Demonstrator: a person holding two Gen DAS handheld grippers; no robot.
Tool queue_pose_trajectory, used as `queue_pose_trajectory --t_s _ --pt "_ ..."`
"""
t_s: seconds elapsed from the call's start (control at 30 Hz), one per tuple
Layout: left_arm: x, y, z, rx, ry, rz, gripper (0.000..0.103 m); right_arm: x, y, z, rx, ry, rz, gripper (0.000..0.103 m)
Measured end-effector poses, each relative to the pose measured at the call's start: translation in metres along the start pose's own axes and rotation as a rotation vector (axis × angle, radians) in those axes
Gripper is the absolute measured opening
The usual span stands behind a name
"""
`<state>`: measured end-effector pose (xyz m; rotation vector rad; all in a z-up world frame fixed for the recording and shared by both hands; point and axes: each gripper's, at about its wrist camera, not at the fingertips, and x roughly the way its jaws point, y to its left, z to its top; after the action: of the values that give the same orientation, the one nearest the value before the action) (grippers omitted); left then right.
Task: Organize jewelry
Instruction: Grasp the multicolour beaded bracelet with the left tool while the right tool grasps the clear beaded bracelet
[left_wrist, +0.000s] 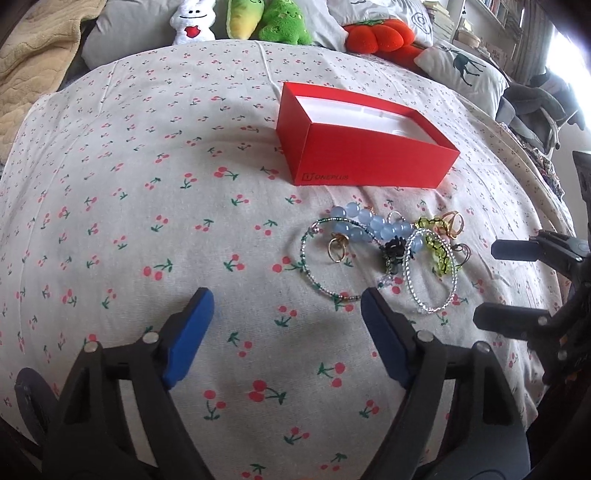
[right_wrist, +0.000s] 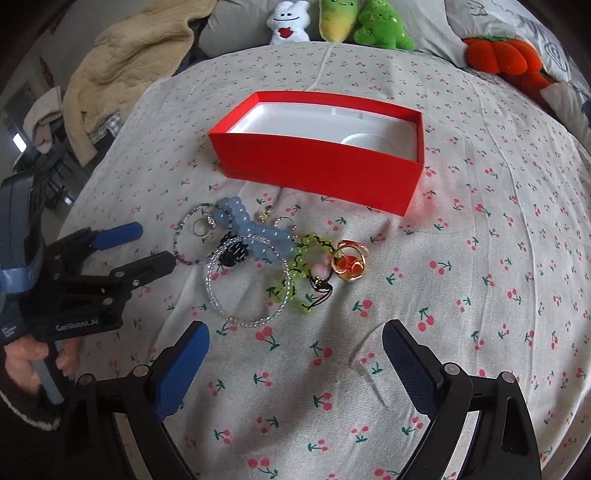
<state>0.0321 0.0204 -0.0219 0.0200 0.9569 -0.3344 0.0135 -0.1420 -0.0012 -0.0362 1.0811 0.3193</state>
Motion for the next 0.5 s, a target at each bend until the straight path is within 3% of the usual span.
queue_pose_trajectory --t_s 0.2,0.5 --pt "-0.003 0.005 0.001 0.016 0.015 0.04 0.082 0.017 0.034 0.013 -0.124 -0.026 -0.027 0.091" --pt "-0.004 0.009 0.002 0.019 0.019 0.029 0.082 0.037 0.031 0.022 -0.11 -0.002 -0.074 0.088"
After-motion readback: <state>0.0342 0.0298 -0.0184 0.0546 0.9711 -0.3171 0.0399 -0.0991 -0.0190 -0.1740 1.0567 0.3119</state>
